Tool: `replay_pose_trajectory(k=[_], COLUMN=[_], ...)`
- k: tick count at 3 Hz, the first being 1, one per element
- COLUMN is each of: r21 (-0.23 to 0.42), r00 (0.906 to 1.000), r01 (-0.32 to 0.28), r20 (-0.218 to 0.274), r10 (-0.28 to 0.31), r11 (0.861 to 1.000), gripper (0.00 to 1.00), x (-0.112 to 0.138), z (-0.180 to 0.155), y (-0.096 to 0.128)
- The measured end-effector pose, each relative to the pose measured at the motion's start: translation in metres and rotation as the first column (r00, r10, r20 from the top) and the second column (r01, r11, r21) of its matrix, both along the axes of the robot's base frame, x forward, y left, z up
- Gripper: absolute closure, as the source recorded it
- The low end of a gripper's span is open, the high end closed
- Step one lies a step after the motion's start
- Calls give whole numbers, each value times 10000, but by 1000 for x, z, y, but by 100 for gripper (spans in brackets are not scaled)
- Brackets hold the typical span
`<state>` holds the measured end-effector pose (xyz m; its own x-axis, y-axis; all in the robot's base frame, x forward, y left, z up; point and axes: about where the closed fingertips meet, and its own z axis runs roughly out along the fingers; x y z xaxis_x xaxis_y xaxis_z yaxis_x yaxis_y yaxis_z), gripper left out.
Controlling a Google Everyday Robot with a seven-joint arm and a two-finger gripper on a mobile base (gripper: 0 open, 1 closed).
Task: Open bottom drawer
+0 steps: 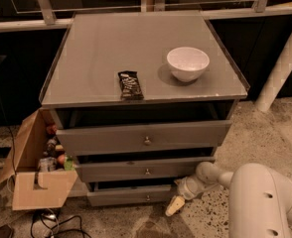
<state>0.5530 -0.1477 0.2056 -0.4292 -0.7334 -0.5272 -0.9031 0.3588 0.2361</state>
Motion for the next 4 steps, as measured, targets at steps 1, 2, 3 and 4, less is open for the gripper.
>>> replay_pose_trajectory(k=[1,2,3,4], r21=[-1,-103,-137,-154], r00=[10000,9996,9989,9984], r01=[1,-287,-447,-514], r20=[-1,-54,-153,-226], r10=[-1,287,445,510], r11=[10000,9995,9989,9986], gripper=[0,0,0,0], x=[0,-8,-13,-18], z=[0,-8,-12,-12], y=[0,6,9,10])
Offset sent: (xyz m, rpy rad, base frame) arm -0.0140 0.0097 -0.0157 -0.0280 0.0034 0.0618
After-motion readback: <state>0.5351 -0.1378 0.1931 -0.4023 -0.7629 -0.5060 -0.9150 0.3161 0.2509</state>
